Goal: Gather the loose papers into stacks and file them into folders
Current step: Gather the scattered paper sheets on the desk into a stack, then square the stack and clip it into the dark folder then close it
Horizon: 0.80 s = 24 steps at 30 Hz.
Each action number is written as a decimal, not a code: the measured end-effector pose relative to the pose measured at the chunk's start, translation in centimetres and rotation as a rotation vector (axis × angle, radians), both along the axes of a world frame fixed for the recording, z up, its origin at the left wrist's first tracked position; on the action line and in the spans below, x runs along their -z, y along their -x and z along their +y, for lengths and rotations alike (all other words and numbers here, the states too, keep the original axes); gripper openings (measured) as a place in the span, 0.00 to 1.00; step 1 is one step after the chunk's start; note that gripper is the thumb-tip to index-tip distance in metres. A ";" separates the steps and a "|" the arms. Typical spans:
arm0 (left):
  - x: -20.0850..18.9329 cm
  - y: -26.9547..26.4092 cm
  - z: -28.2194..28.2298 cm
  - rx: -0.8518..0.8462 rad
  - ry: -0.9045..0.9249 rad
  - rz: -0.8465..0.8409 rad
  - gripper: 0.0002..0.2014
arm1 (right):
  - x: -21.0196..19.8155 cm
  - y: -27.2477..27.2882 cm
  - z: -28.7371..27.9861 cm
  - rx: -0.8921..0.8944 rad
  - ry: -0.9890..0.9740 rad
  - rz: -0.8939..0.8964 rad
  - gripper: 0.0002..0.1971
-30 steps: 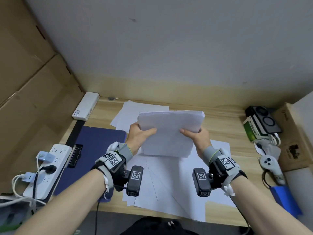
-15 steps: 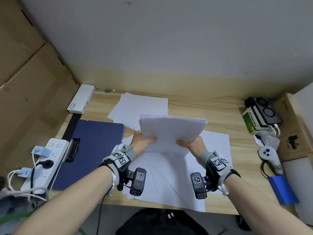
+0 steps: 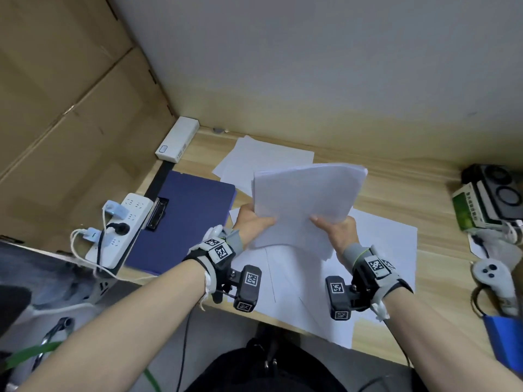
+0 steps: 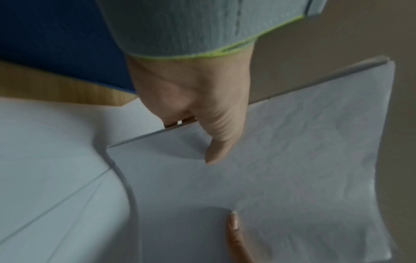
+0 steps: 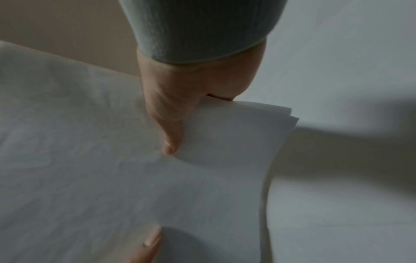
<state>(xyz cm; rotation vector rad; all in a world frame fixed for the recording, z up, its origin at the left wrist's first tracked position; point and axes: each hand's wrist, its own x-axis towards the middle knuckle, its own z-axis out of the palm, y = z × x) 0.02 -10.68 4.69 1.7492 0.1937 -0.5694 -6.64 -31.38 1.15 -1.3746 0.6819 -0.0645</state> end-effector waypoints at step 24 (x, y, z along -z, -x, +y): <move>11.3 -5.1 15.5 0.673 -1.010 -0.150 0.51 | 4.3 1.1 11.8 0.168 0.085 0.515 0.18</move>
